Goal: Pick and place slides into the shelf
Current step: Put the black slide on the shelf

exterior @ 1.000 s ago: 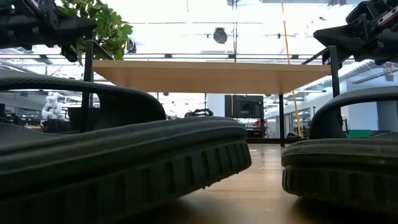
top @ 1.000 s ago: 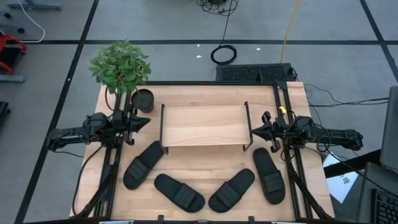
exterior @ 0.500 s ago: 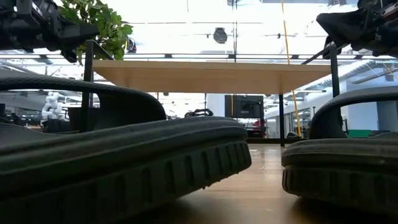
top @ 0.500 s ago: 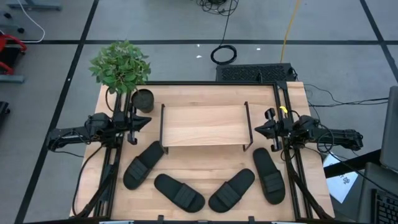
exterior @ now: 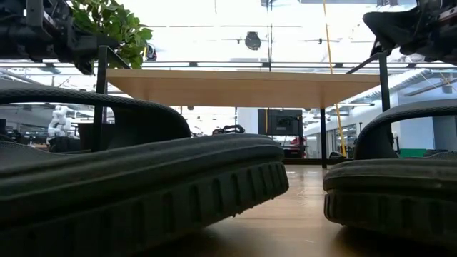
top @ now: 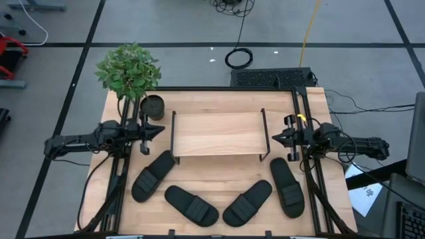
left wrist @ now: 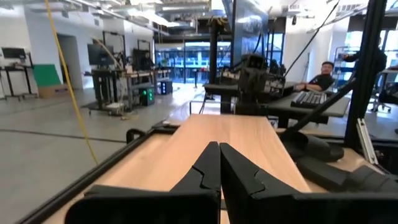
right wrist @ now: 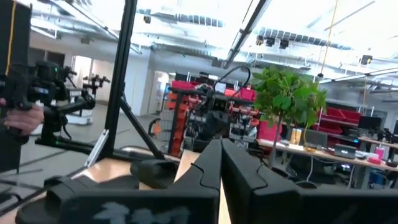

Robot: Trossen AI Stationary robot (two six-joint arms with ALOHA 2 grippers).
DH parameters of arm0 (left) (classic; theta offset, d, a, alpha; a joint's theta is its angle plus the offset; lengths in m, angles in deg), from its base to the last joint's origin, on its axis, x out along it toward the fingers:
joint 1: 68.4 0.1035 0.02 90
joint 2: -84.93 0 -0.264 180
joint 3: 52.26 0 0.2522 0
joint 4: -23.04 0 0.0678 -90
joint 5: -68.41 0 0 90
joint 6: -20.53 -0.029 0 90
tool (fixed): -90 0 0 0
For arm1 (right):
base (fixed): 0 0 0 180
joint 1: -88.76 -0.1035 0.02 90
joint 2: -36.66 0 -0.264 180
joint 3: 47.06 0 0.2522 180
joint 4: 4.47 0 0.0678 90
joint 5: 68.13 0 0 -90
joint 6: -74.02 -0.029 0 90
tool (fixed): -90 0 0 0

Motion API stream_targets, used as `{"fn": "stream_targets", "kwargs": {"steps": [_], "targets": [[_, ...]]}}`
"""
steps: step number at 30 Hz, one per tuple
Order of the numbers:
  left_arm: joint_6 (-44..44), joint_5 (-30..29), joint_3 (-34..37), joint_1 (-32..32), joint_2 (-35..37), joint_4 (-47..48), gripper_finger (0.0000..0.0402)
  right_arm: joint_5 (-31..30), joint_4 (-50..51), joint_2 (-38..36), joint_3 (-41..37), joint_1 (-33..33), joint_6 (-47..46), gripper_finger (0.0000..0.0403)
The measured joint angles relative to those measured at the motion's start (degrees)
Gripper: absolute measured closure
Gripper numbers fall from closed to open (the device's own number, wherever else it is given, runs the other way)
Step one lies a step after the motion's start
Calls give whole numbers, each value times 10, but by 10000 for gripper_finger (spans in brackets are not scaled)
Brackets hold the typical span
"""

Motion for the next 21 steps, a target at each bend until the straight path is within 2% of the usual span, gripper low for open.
{"fn": "stream_targets", "kwargs": {"steps": [4, 9, 15, 21], "targets": [[-12, 22, 0, 0, -18, -24, 401, 21, -37, 13, 0, -2, -17, 390], [-30, 74, 0, -19, -45, -59, 401, 42, -77, 41, 0, -17, -20, 350], [-67, 76, 0, -63, -83, -110, 401, 43, -148, 83, 0, -52, -22, 296], [-100, 75, 0, -101, -108, -160, 401, 43, -172, 121, 5, -92, 1, 249]]}}
